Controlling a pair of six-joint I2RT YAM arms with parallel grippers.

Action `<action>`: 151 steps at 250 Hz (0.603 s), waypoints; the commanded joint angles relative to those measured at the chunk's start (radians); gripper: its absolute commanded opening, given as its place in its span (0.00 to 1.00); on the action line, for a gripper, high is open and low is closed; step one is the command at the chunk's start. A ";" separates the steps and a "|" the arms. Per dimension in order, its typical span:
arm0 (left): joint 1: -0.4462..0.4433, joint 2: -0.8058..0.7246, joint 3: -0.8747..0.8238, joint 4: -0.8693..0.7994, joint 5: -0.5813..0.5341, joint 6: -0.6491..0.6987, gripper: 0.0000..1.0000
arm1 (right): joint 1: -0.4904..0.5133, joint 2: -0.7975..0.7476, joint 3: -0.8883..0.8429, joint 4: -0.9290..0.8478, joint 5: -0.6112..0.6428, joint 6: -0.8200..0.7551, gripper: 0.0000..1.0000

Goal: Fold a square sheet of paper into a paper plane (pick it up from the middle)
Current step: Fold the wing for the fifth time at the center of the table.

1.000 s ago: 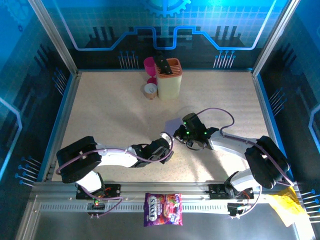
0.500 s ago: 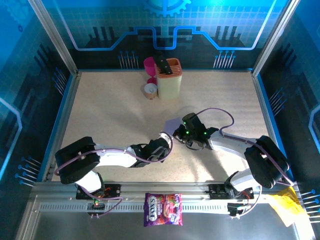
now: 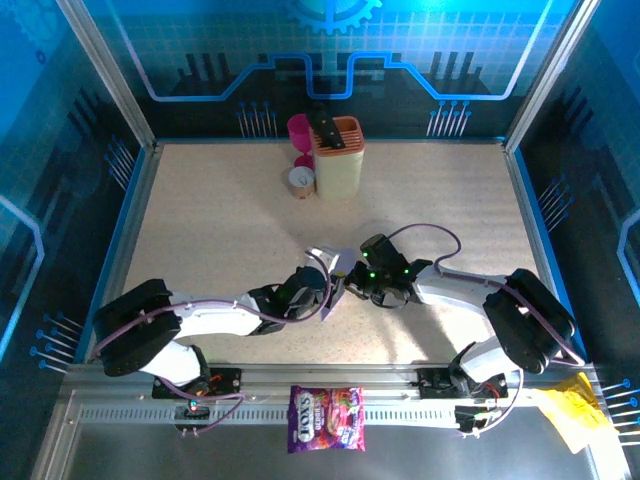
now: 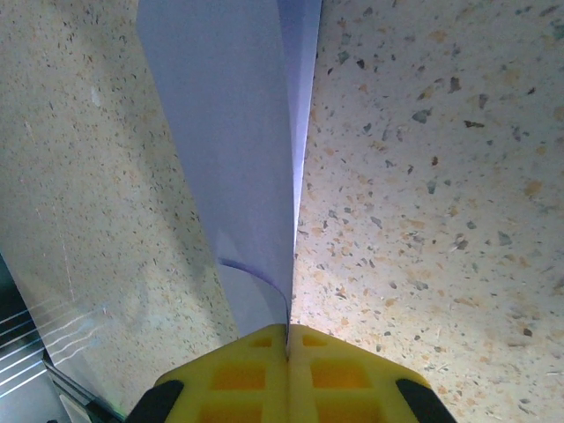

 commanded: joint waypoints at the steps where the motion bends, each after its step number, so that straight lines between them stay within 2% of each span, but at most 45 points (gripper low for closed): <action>1: -0.001 -0.067 -0.046 0.020 0.023 0.008 0.42 | 0.003 -0.006 0.013 -0.035 -0.006 -0.006 0.00; 27: -0.006 -0.119 -0.077 0.001 0.042 0.020 0.38 | -0.002 -0.014 0.031 -0.055 -0.006 -0.019 0.00; 58: -0.037 -0.146 -0.085 -0.012 0.065 0.045 0.41 | -0.010 -0.015 0.044 -0.064 -0.009 -0.025 0.00; 97: -0.082 -0.093 -0.066 -0.014 0.084 0.055 0.45 | -0.017 -0.017 0.056 -0.068 -0.017 -0.027 0.00; 151: -0.118 -0.017 -0.072 0.032 0.049 0.063 0.44 | -0.019 -0.035 0.070 -0.087 -0.012 -0.031 0.00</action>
